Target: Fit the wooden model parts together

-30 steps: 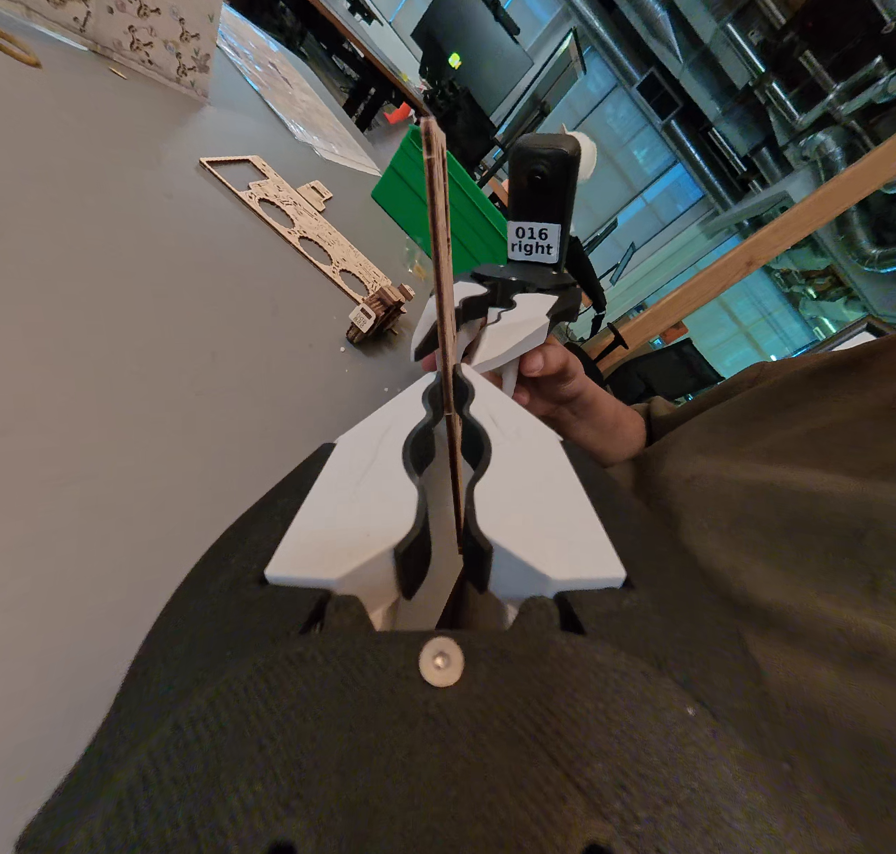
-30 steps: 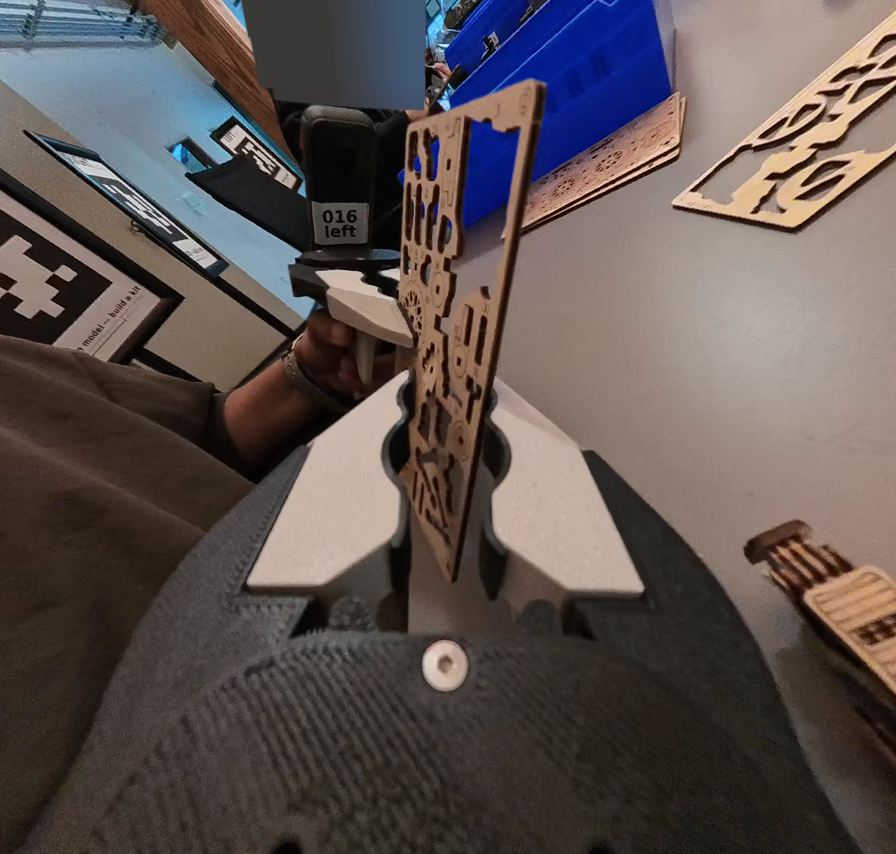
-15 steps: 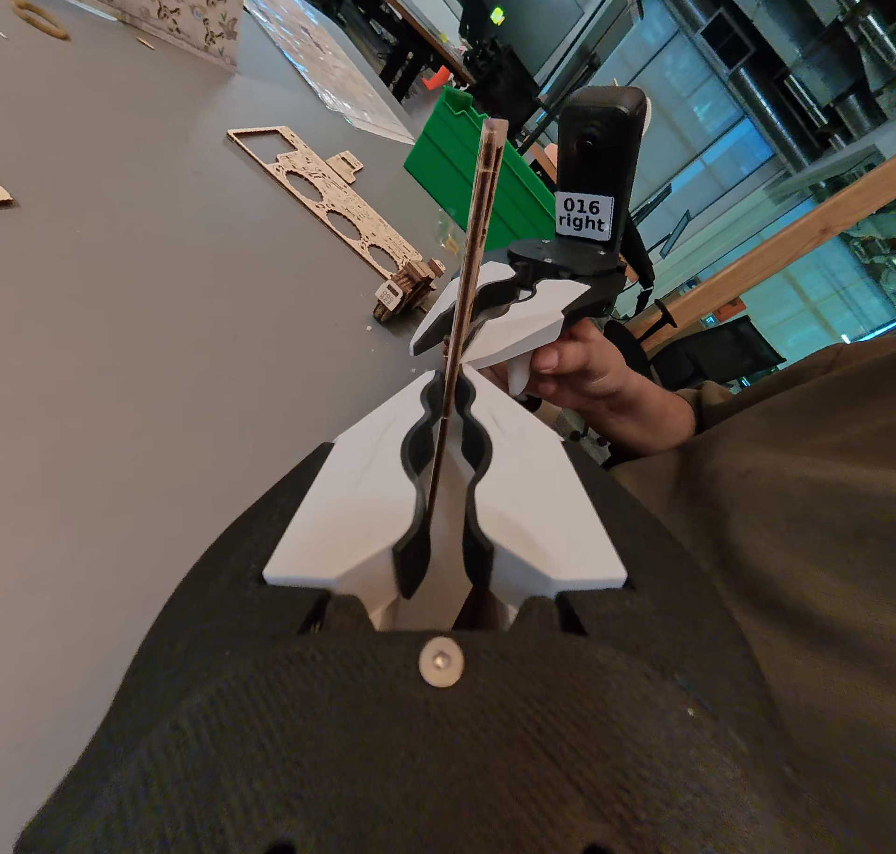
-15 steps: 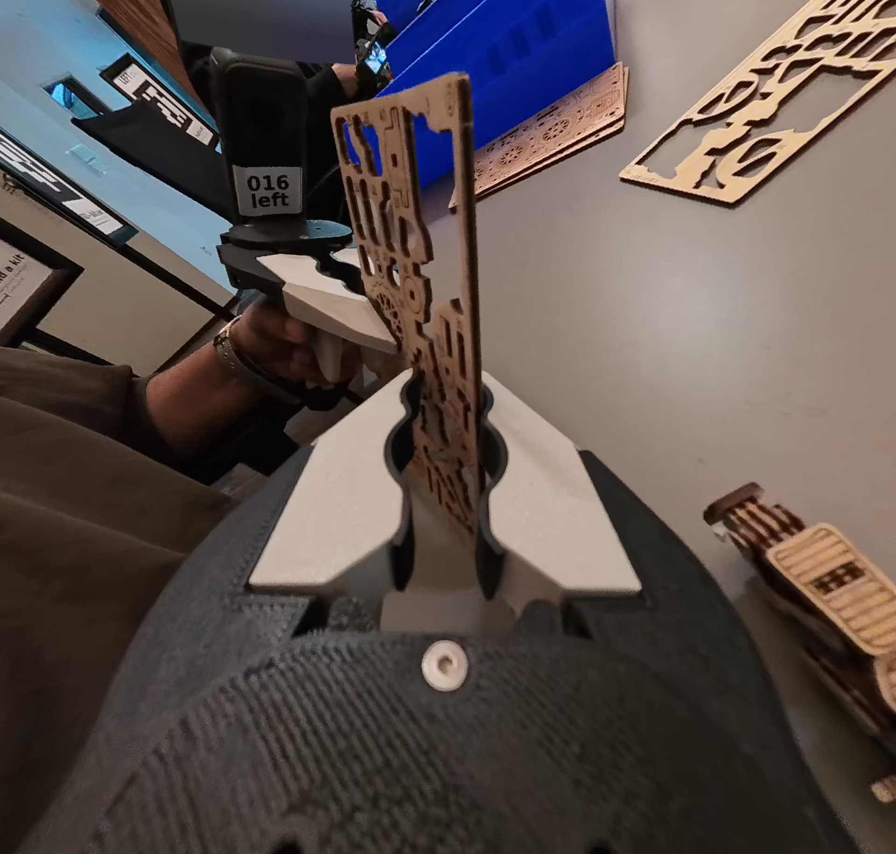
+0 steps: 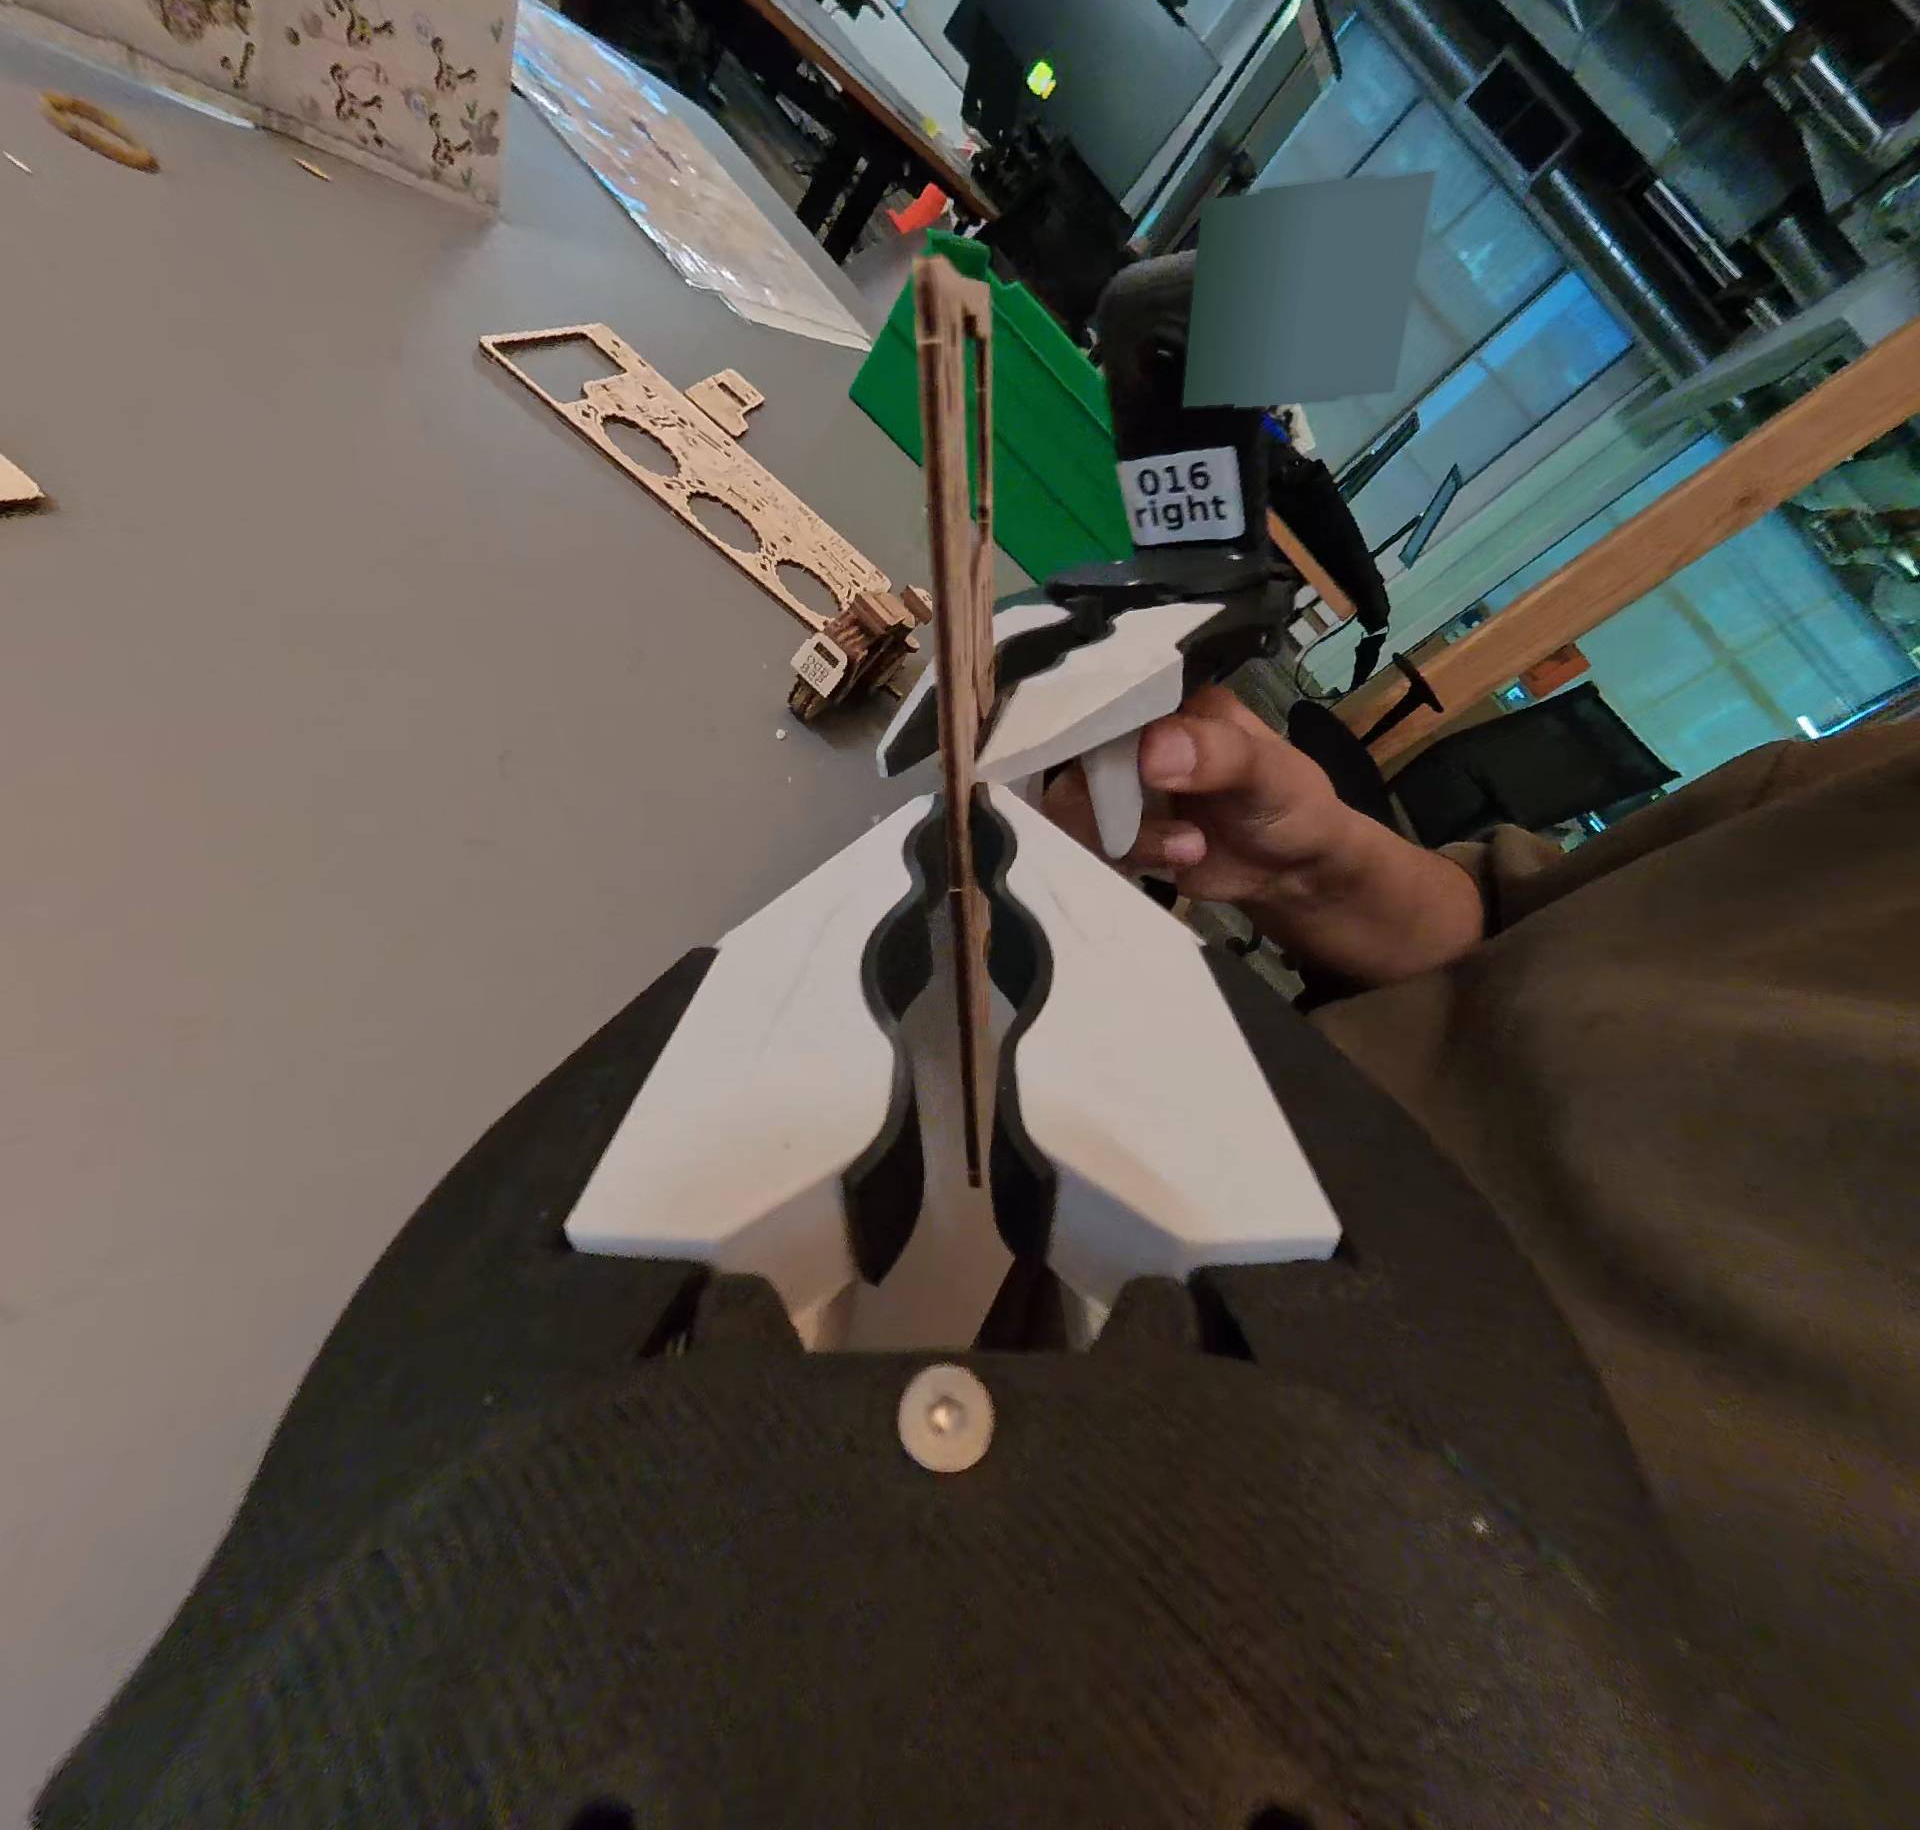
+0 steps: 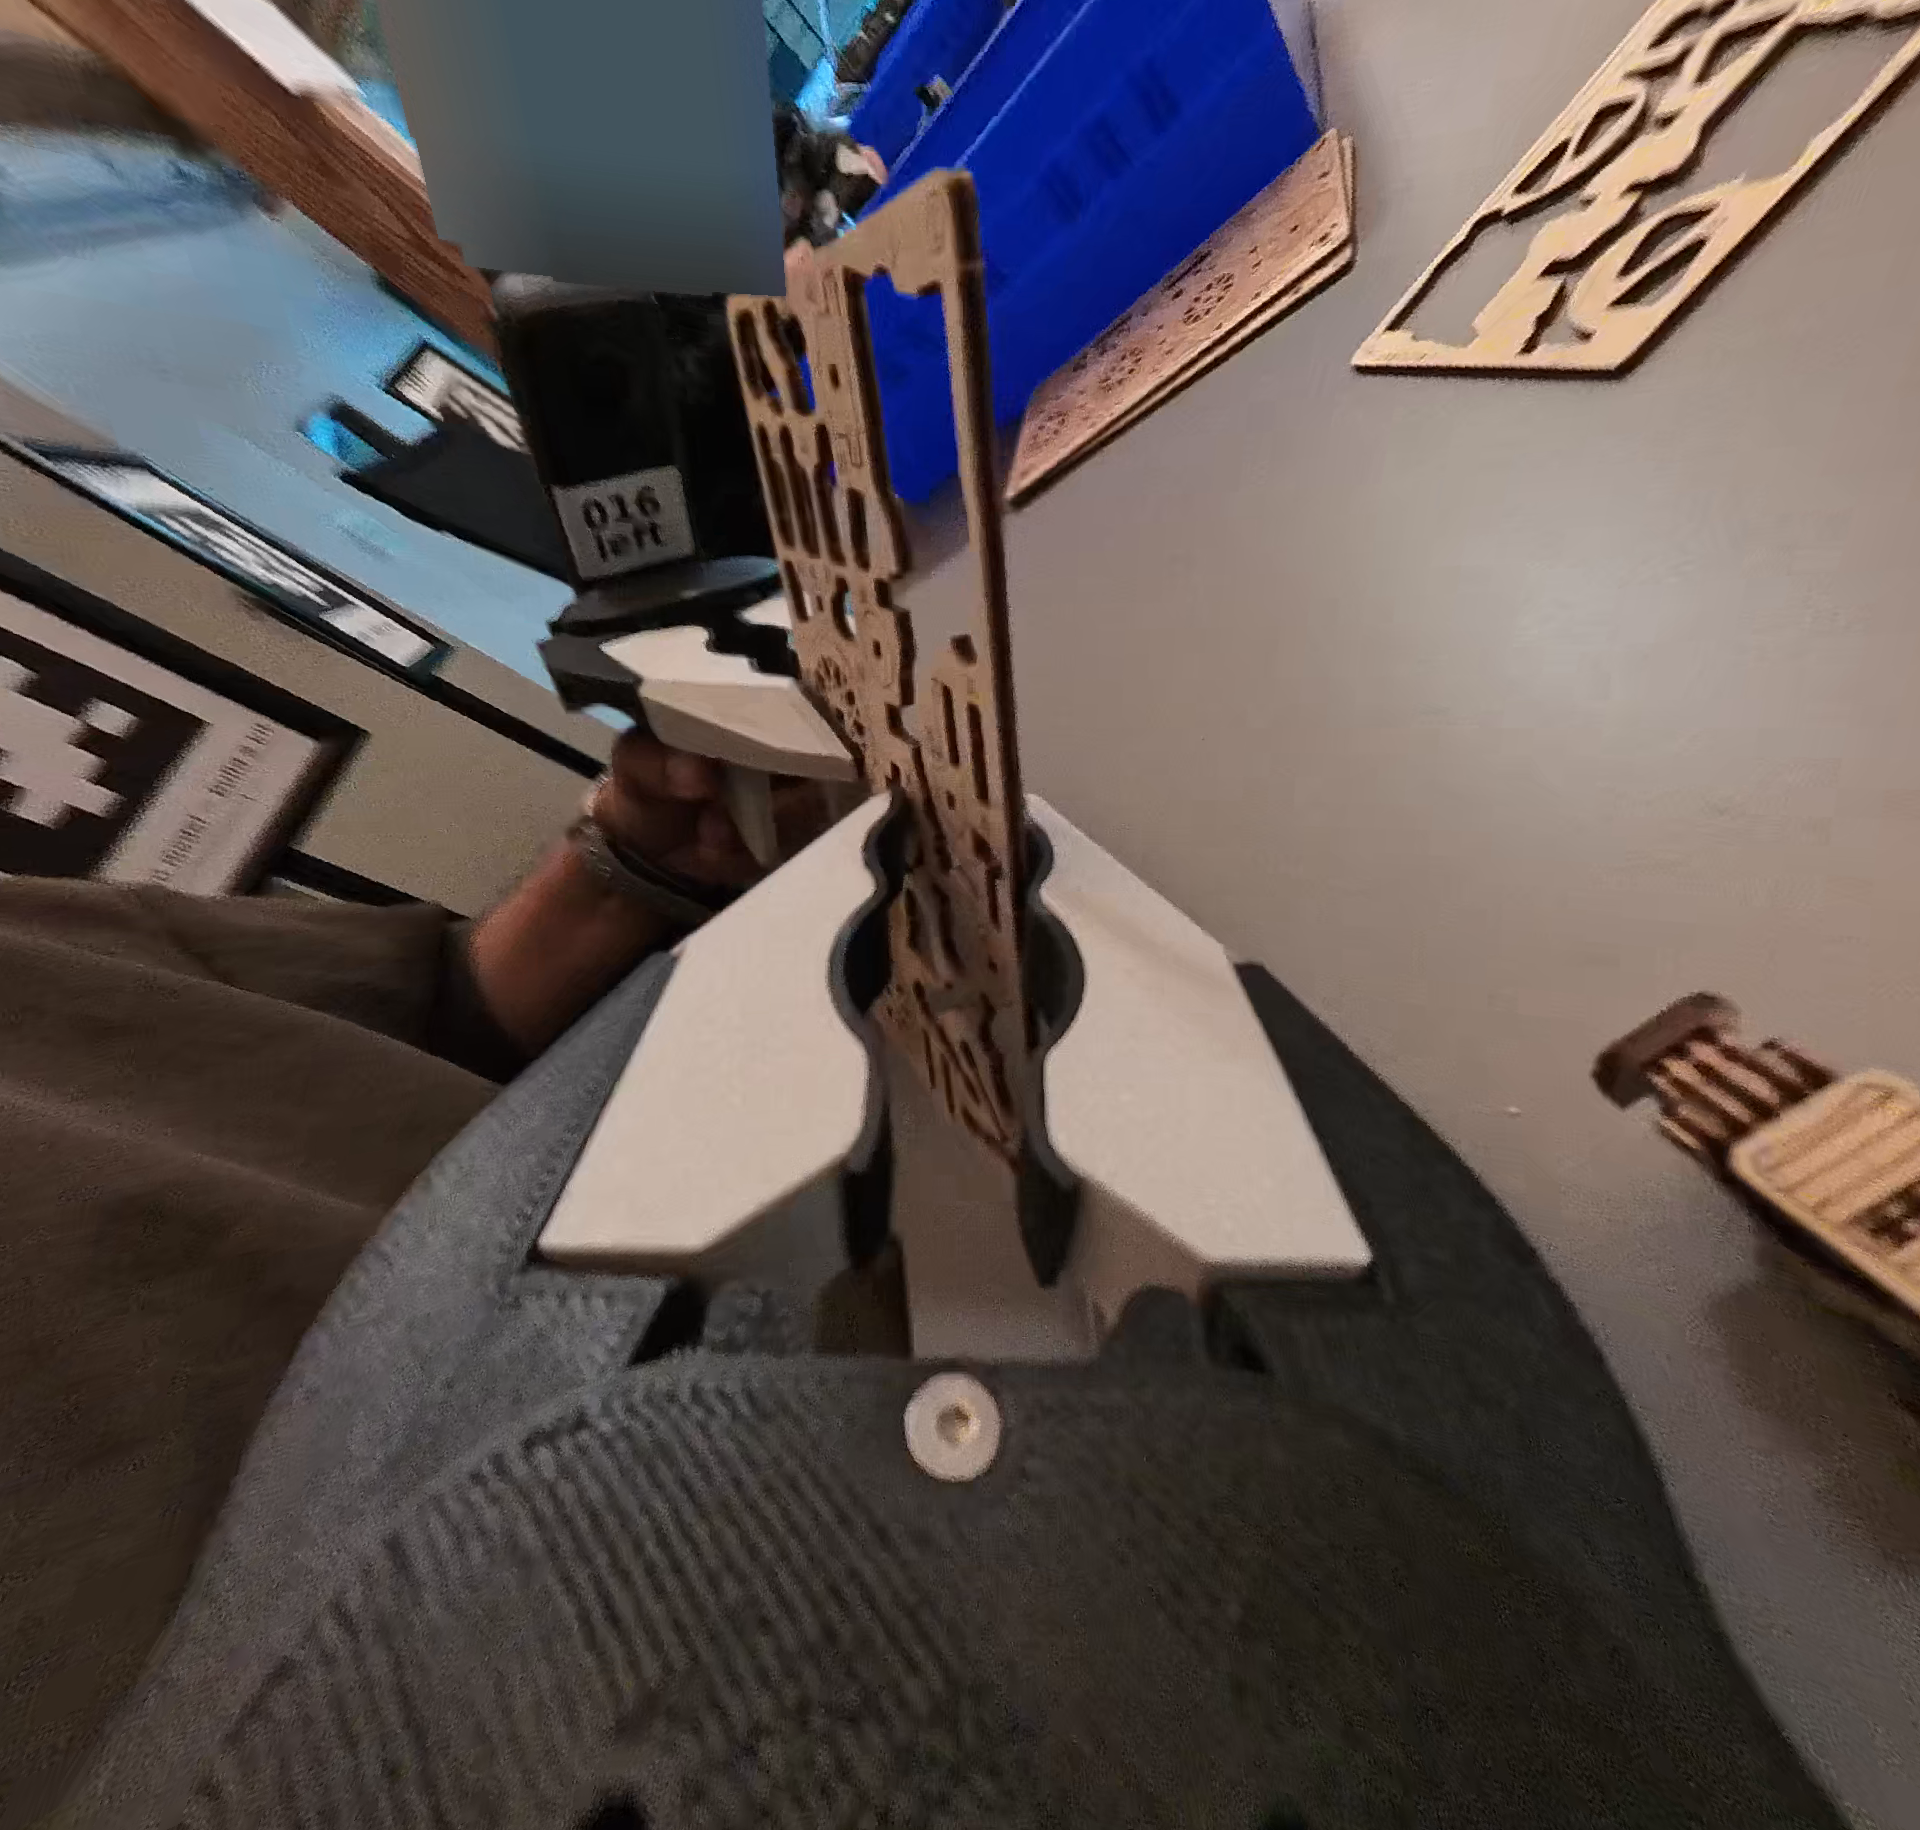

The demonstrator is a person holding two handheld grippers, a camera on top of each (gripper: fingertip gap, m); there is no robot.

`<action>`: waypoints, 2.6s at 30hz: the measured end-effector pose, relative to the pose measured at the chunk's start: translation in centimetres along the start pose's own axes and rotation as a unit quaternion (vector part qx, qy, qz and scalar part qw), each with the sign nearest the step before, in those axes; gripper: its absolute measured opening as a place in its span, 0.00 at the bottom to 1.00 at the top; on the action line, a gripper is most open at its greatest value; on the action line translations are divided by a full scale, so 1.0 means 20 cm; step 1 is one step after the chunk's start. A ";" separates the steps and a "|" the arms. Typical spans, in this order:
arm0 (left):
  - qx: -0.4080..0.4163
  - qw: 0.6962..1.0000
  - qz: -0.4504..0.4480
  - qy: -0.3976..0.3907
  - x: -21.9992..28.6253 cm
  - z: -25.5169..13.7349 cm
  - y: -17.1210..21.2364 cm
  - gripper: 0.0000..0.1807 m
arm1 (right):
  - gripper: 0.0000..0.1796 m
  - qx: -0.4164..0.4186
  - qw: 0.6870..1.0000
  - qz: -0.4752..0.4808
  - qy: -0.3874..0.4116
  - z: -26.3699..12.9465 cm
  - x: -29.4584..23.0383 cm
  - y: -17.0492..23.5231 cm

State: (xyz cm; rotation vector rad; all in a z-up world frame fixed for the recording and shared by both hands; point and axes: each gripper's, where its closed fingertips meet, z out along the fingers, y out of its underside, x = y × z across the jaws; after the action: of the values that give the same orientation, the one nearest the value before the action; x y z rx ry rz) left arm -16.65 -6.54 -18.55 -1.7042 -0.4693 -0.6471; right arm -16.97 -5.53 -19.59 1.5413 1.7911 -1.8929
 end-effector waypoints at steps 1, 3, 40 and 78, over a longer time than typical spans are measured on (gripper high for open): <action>0.001 1.000 0.001 -0.002 0.00 0.00 0.00 0.00 | 0.10 0.007 1.000 0.024 -0.013 0.00 0.00 0.00; 0.002 1.000 0.000 -0.001 0.00 0.00 0.00 0.00 | 0.10 0.012 0.999 0.042 -0.021 0.00 0.00 0.00; 0.035 0.995 -0.088 0.019 -0.04 -0.02 -0.04 0.00 | 0.31 -0.025 0.927 -0.327 0.182 -0.04 0.04 -0.06; 0.002 0.999 -0.030 -0.011 -0.02 0.03 0.02 0.00 | 0.23 -0.033 0.968 -0.200 0.147 -0.04 0.07 -0.03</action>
State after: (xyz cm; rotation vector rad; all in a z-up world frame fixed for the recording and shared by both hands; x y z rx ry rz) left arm -16.55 -6.04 -19.15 -1.6997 -0.5400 -0.6707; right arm -17.66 -3.94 -19.97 1.6035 2.4271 -1.8012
